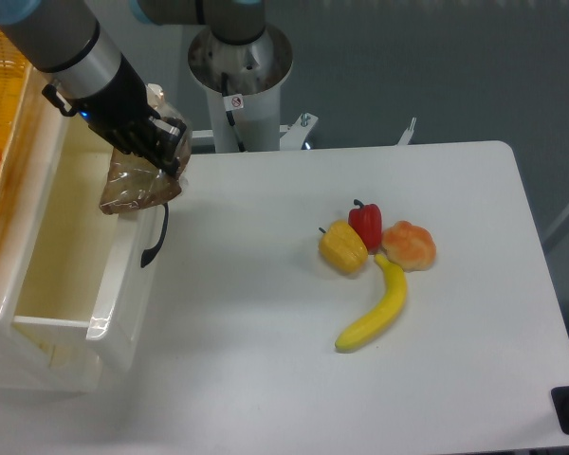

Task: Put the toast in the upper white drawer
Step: 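Lower the bagged toast down into the white drawer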

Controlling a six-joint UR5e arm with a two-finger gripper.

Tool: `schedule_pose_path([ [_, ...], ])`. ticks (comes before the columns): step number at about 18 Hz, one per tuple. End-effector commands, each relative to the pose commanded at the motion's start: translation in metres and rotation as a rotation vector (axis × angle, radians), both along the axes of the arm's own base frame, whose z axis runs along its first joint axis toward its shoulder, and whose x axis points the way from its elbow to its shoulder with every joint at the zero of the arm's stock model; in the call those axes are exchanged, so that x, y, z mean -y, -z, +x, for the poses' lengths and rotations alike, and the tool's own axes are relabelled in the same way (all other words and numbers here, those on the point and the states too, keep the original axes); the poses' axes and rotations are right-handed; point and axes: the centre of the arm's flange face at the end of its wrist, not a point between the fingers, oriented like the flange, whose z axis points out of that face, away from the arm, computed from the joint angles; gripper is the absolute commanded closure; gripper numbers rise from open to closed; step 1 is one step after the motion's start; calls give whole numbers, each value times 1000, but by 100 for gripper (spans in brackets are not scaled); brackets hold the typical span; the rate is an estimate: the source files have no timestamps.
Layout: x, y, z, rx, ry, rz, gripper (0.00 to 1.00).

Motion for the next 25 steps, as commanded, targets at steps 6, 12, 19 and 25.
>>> schedule_pose_path([
  [6, -5, 4, 13, 8, 25, -3, 89],
  [12, -7, 5, 18, 11, 35, -6, 81],
  [19, -6, 4, 22, 11, 44, -3, 59],
  [25, -4, -2, 25, 24, 52, 11, 45],
])
